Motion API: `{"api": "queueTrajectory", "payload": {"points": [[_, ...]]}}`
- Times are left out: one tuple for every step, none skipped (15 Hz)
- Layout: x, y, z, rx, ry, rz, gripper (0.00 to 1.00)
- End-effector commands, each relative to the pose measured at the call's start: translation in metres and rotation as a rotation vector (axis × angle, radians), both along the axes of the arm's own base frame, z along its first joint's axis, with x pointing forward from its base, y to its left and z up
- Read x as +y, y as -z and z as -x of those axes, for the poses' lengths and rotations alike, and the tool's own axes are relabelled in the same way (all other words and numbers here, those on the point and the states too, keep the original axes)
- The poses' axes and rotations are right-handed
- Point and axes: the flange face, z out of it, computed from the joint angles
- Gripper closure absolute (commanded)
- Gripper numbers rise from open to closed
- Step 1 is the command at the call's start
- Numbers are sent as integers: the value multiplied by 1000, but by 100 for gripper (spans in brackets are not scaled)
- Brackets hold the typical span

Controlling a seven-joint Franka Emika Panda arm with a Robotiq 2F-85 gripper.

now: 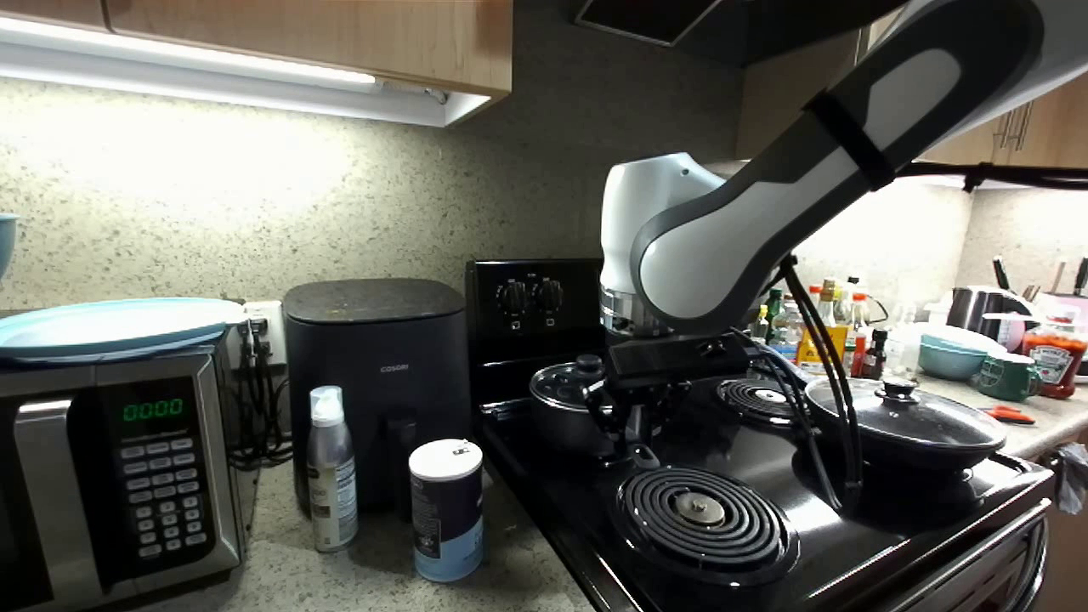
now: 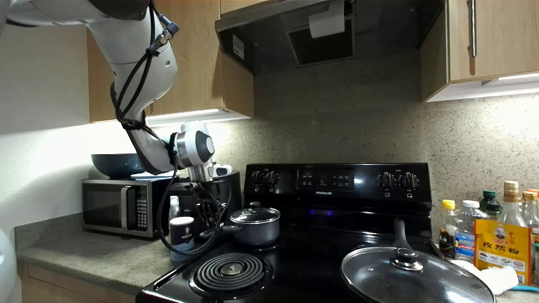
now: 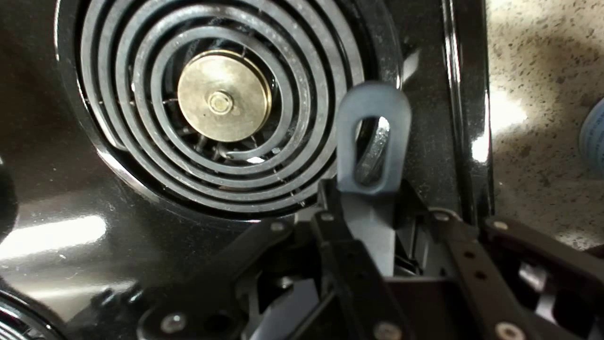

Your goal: Move the pot on the front left plate to the back left plate

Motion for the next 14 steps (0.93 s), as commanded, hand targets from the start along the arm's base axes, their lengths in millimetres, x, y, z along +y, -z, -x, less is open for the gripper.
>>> {"api": "queueTrajectory", "payload": {"points": [[0,-1,0,1,0,0,68],[0,-1,0,1,0,0,68],[0,-1,0,1,0,0,68],[0,-1,0,1,0,0,68],[0,-1,0,1,0,0,92],[0,-1,0,0,-1,-1,92],[0,-1,-1,-1,0,1,92],[0,-1,-1,0,7,-2,92],[0,-1,-2,-1,16,12,43],[0,-1,-2,-2,8,16,41],[0,-1,-2,-6,11,23,36],[0,-1,-2,-5,12,23,29],[0,-1,-2,-5,13,24,23],[0,-1,-2,-5,10,24,18]]}}
